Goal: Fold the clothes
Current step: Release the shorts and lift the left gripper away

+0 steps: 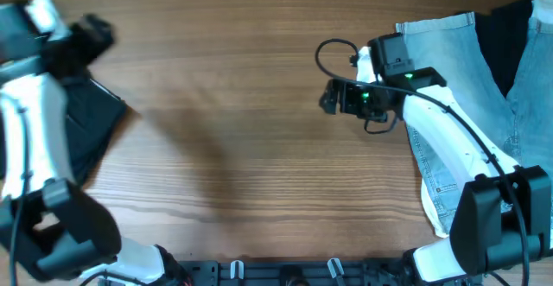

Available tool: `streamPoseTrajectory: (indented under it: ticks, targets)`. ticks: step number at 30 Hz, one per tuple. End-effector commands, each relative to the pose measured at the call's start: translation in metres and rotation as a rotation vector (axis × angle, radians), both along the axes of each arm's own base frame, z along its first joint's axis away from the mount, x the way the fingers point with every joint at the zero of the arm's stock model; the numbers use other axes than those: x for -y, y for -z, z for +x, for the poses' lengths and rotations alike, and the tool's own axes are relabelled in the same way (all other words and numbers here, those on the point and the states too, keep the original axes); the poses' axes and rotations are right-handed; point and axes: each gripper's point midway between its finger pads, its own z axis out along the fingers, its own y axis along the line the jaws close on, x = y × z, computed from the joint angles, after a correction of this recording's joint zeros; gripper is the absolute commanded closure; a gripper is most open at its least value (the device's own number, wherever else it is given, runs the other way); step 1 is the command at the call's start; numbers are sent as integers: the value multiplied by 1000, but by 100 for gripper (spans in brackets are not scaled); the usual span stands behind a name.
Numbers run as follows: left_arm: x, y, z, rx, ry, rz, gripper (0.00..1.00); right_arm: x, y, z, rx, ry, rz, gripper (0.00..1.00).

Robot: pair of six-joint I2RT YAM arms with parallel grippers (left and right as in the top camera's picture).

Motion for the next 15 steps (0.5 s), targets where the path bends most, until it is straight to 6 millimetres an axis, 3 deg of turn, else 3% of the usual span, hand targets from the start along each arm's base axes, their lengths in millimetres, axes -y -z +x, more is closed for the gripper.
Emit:
streamPoseTrajectory:
  ticks: [1,3,5,8,11,13,15]
  targets:
    - [107,46,-8,-200,235,21,0,54,2,11,-7,105,-53,0]
    - [137,69,-37,-363,288,113,0,88,7,4,-42,144,-119,0]
    - [146,76,-62,-470,314,162,0,115,13,-13,-117,194,-198,0]
    - [150,84,-109,-663,330,114,0,119,9,-32,-176,189,-206,0]
    - [154,82,-156,-846,352,64,0,119,-13,-41,-134,193,-204,0]
    - [156,83,-172,-879,362,59,0,116,-41,-41,-3,201,-184,0]
    - [163,82,-175,-783,360,70,0,111,-64,-47,152,227,-161,0]
